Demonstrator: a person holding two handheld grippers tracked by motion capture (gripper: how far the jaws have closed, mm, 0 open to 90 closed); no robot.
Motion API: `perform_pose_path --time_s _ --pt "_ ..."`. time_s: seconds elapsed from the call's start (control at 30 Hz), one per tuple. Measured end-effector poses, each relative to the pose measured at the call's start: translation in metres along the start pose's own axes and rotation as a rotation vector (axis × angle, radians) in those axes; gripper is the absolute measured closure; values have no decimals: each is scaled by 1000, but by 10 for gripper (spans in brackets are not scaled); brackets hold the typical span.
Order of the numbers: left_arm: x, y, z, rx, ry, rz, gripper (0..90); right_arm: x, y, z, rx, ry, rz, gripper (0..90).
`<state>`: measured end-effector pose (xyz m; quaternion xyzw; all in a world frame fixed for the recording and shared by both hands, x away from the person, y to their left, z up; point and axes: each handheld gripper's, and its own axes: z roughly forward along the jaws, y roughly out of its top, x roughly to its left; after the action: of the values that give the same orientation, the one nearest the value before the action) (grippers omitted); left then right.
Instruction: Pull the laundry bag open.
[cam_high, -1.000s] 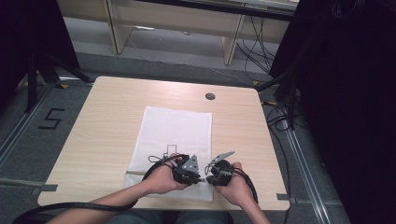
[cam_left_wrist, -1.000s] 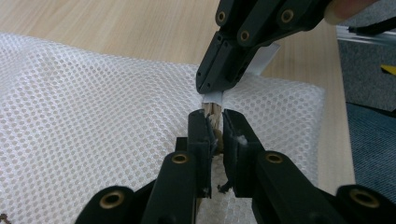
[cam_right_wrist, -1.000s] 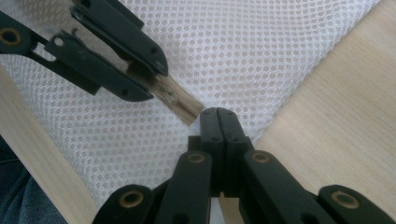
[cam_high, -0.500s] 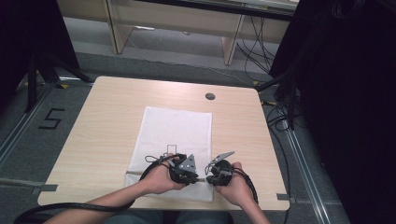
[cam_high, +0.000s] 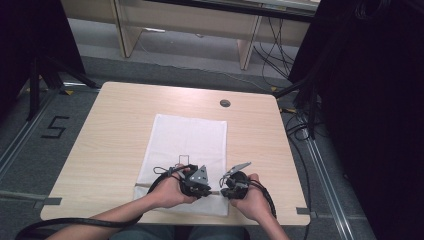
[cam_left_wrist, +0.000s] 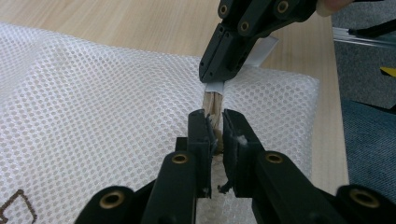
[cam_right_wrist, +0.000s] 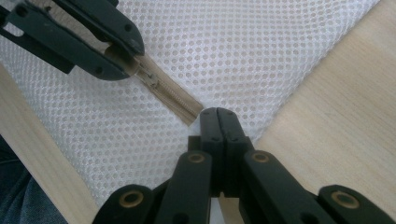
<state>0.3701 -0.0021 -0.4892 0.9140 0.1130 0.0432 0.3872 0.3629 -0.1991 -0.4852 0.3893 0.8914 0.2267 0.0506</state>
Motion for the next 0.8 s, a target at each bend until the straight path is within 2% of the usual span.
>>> perform_pose_path --time_s 0.13,0.17,0.2,0.23,0.37,0.47,0.53,0.57,0.7,0.73,0.8 --pt "0 0 0 -1 1 1 816 0 0 0 0 -1 -2 900" --pt "1 0 0 -2 2 17 816 0 0 0 0 -1 -2 900" --pt "0 0 0 0 -2 5 816 1 0 0 8 -2 8 900" --pt "1 0 0 -1 0 17 816 0 0 0 -1 -2 0 900" --pt "1 0 -1 3 4 20 816 0 0 0 -3 -1 -5 900" --pt "0 -1 -1 -4 -1 -1 816 3 0 -1 20 -12 27 900" --pt "0 -1 -2 2 3 5 816 2 0 -1 14 -7 16 900" --pt "0 -2 -2 -3 -1 -1 816 1 0 0 -1 -7 -6 900" --pt "1 -2 -3 -3 2 12 816 1 0 0 0 -7 -6 900" --pt "0 -3 -3 -7 2 -5 816 1 0 0 0 -7 -6 900" --pt "0 -2 -3 3 2 7 816 2 0 0 2 -5 5 900"
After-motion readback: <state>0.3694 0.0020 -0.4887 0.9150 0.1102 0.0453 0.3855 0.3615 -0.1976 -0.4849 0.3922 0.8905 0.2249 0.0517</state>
